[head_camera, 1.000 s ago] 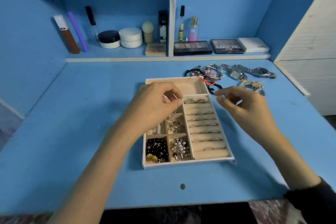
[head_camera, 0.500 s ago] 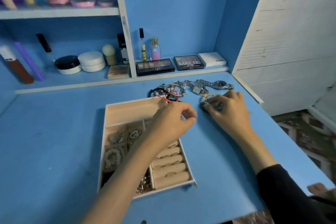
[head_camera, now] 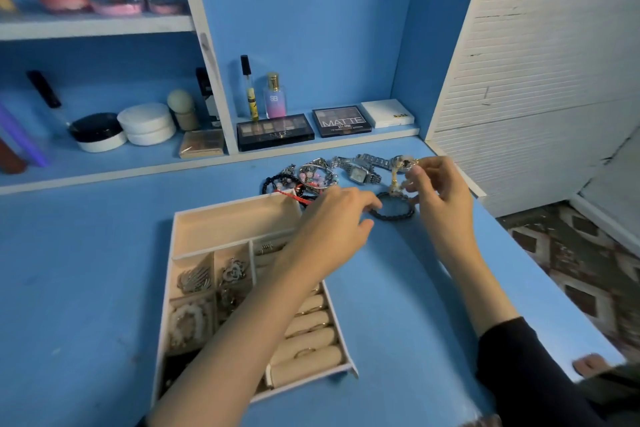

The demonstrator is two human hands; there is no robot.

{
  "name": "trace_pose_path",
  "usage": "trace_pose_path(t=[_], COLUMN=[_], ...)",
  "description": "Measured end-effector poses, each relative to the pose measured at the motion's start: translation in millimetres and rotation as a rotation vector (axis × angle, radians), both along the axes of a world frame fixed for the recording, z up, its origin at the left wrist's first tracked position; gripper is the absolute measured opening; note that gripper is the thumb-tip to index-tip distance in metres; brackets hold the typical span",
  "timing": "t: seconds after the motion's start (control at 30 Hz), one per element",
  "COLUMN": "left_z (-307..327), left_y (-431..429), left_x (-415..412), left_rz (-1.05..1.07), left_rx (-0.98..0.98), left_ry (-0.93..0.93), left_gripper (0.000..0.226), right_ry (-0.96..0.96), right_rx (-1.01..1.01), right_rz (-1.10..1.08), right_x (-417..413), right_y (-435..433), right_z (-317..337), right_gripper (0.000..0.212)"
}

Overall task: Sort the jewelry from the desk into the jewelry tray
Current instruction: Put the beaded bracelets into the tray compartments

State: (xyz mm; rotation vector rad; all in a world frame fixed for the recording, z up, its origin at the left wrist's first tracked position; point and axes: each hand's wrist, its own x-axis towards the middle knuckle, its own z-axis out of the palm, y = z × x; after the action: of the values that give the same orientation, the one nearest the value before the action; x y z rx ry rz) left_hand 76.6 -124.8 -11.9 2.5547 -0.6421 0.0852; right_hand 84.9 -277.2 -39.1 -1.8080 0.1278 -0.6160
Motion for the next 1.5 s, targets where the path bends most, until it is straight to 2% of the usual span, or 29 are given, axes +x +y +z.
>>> trace_pose_path(t=[0.17,0.37,0.43,0.57,0.7,0.83,1.03,1.3,1.5], left_z=[-15,-18,-18,-5,9,17,21,23,6], left_y=[-17,-15,-11,6,30,57,101,147,172], left_x=[12,16,14,2,-11,-24,-46,-67,-69], left_rz=[-0.077,-0.010,0.002,0.089,0.167,0.226,0.306,0.335,0.383], left_rx=[0.202,0.243,0.163,-0.140,-0.329,-0.434,-0.614,-0.796,-0.948], left_ry=[-0.113,-0.185,-0.157,-0.021,-0.017,-0.029,-0.107,-0.158,-0.172], left_gripper=[0.032,0.022,0.018,0.012,0.012,0.010,0.006,0.013,0.012], right_ry=[-0.089,-0.109,-0.122,-0.132,-0.132,-0.165,-0.186,-0.136,-0.076], right_rx=[0.071,0.049,0.053,0.053,0.042,0.054,0.113,0.119,-0.004], right_rz=[0.037,0.054,0.066,0.108,0.184,0.275,0.436,0.634,0.669], right_x=[-5,-8,-9,-11,-16,-26,-45,-61,-60], right_y=[2,5,6,14,26,42,73,111,132], right_z=[2,5,6,6,5,12,21,28,27], right_gripper=[0.013,0.017,0.018,0.018,0.014,0.016,0.006,0.007,0.005])
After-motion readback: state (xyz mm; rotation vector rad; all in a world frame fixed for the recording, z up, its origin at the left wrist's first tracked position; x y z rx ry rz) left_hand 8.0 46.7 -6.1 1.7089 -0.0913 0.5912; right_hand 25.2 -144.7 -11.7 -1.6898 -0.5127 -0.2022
